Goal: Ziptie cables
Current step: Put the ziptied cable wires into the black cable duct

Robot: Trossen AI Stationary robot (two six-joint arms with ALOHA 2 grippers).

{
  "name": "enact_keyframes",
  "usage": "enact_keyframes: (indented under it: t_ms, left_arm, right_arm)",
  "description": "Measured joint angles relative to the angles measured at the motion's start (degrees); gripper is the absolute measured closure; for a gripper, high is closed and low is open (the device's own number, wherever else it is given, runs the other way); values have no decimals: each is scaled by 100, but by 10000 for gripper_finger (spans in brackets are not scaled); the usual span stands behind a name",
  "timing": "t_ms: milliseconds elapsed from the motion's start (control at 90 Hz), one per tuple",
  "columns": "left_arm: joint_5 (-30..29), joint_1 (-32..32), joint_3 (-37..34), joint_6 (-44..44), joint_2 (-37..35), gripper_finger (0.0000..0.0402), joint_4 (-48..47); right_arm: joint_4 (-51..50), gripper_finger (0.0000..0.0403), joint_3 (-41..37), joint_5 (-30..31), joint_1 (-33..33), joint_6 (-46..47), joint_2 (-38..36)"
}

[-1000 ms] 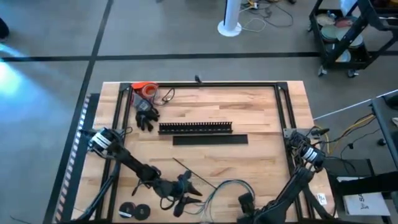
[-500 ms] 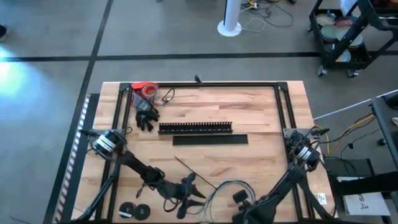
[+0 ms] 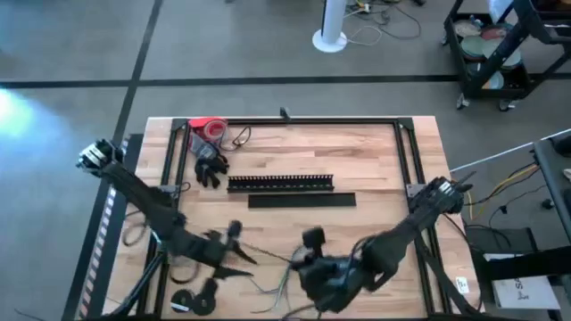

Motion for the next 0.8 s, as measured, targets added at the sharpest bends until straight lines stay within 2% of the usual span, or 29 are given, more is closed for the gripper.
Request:
enact_keyframes:
  t_ms: [167, 300, 389, 467, 644, 800]
  left_arm:
    - [-377, 229, -902, 503, -441, 259, 1211]
    - [-1224, 425, -1446, 1084, -544, 230, 1867]
    - [-1434, 763, -1723, 1240, -518, 204, 2163]
    - [-1173, 1266, -1862, 1075, -433, 181, 2171]
    - [205, 2673, -2071, 514, -113, 150, 2169]
    - [470, 3432, -2105, 494, 262, 153, 2123]
  right_arm:
    - [898, 399, 195, 92, -656, -819, -292]
    - [972, 399, 243, 6, -1183, -922, -584]
    - [991, 399, 243, -256, -1575, -870, -726]
    - [1089, 400, 241, -561, -1851, -931, -737]
    - [1403, 400, 229, -1017, -2254, -1420, -738]
    - [1833, 400, 229, -1044, -2401, -2069, -738]
